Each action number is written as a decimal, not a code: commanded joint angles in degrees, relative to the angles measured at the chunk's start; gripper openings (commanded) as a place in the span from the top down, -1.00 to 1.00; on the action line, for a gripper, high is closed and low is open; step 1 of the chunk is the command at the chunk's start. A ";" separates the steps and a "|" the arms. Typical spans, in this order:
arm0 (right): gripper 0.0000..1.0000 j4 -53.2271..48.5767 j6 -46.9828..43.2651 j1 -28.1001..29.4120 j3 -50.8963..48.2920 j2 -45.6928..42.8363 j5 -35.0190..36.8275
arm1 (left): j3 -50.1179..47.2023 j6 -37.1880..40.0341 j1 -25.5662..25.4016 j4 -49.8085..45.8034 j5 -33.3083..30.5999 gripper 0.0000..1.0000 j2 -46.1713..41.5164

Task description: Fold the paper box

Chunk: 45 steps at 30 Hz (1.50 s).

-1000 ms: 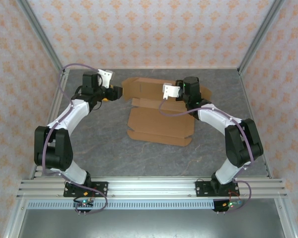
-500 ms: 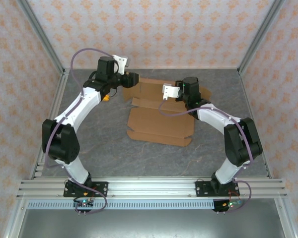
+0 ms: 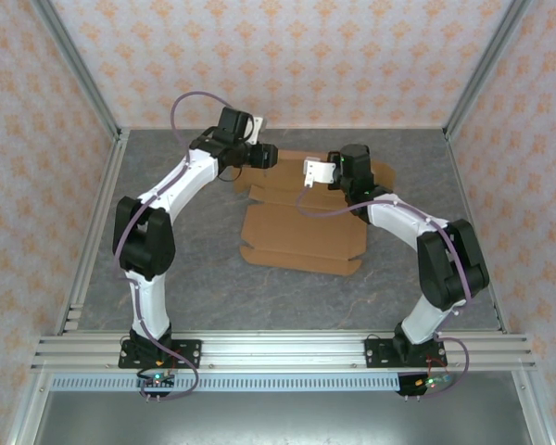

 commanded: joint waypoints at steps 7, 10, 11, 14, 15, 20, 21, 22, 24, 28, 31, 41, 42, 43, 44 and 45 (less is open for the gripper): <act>1.00 2.27 -0.21 0.58 0.94 0.72 0.40 | 3.04 -8.06 0.04 -0.35 -1.05 -0.12 2.58; 1.00 2.75 -0.39 0.59 0.82 0.70 0.98 | 2.52 -9.59 0.07 -0.29 -3.24 -0.20 1.46; 1.00 2.80 -0.39 0.55 0.82 0.64 1.02 | 2.32 -9.82 0.04 -0.50 -3.87 -0.22 1.18; 1.00 2.80 -0.34 0.59 0.99 0.54 1.09 | 1.70 -10.76 0.40 -0.84 -5.49 -0.24 0.88; 1.00 2.80 -0.30 0.53 1.00 0.56 1.02 | 1.51 -11.00 0.48 -0.83 -5.65 -0.24 0.82; 1.00 3.19 -0.14 0.65 0.86 0.61 1.26 | 1.13 -12.93 0.49 -0.13 -2.47 -0.22 1.73; 1.00 3.43 -0.21 0.65 0.82 0.65 1.38 | 1.15 -13.54 0.53 -0.22 -1.95 -0.20 1.83; 1.00 3.89 -0.15 0.70 0.76 0.75 1.56 | 0.81 -14.27 0.47 0.06 -1.32 -0.19 1.69; 1.00 4.40 -0.21 0.87 0.65 0.85 1.72 | -0.53 -16.20 0.57 2.15 0.13 -0.15 1.00; 1.00 5.00 -0.39 1.14 0.74 1.30 2.26 | -1.40 -20.22 0.85 5.96 3.37 -0.04 0.89; 1.00 5.06 -0.38 1.31 0.66 1.55 2.33 | -1.69 -22.92 1.05 8.07 4.57 0.06 1.10; 1.00 4.91 -0.74 1.07 0.93 1.25 3.07 | -5.22 -23.97 2.90 9.66 2.09 0.01 -2.15; 1.00 4.75 -0.78 0.89 0.98 1.17 3.13 | -5.83 -23.37 3.08 9.46 1.29 -0.06 -2.99; 1.00 4.49 -0.99 0.78 1.00 1.04 3.13 | -6.44 -22.88 3.33 9.11 0.69 -0.13 -3.67; 1.00 4.30 -1.01 0.63 1.00 0.93 3.15 | -7.24 -22.66 3.65 9.20 0.33 -0.17 -3.80; 1.00 4.13 -1.00 0.47 1.00 0.75 3.13 | -8.55 -22.61 4.09 9.78 0.36 -0.21 -5.91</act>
